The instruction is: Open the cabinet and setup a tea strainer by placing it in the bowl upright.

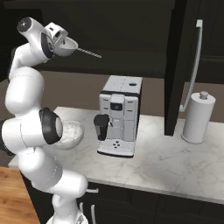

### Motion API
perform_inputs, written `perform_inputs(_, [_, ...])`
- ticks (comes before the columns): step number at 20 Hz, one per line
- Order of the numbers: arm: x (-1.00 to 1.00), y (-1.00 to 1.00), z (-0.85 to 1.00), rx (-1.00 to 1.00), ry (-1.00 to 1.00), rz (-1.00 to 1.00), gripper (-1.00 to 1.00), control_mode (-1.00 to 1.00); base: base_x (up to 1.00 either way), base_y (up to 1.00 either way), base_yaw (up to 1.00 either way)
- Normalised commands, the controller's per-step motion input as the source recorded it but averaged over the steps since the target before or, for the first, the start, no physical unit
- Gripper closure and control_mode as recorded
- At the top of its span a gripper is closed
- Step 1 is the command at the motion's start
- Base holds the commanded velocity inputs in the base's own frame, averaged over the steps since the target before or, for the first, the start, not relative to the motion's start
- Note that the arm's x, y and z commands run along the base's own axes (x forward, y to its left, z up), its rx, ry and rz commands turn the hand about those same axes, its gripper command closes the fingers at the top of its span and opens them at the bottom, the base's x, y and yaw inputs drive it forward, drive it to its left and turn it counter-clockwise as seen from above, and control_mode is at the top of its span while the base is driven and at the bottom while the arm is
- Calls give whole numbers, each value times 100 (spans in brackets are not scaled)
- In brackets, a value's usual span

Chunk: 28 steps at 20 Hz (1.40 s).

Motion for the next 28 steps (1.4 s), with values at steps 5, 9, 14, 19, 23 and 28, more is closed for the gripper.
perform_inputs(5, [24,12,0,0,0,4,-100,-100,0,0,0])
perform_inputs(9, [21,9,0,0,0,6,-100,-100,0,0,0])
perform_inputs(14, [25,2,-1,0,0,3,-100,-100,0,0,0])
perform_inputs(19, [9,4,0,0,1,1,100,-100,0,0,0])
perform_inputs(23, [0,8,-1,0,3,0,100,-100,0,0,0])
perform_inputs(28, [0,4,0,0,0,0,100,-100,0,0,0])
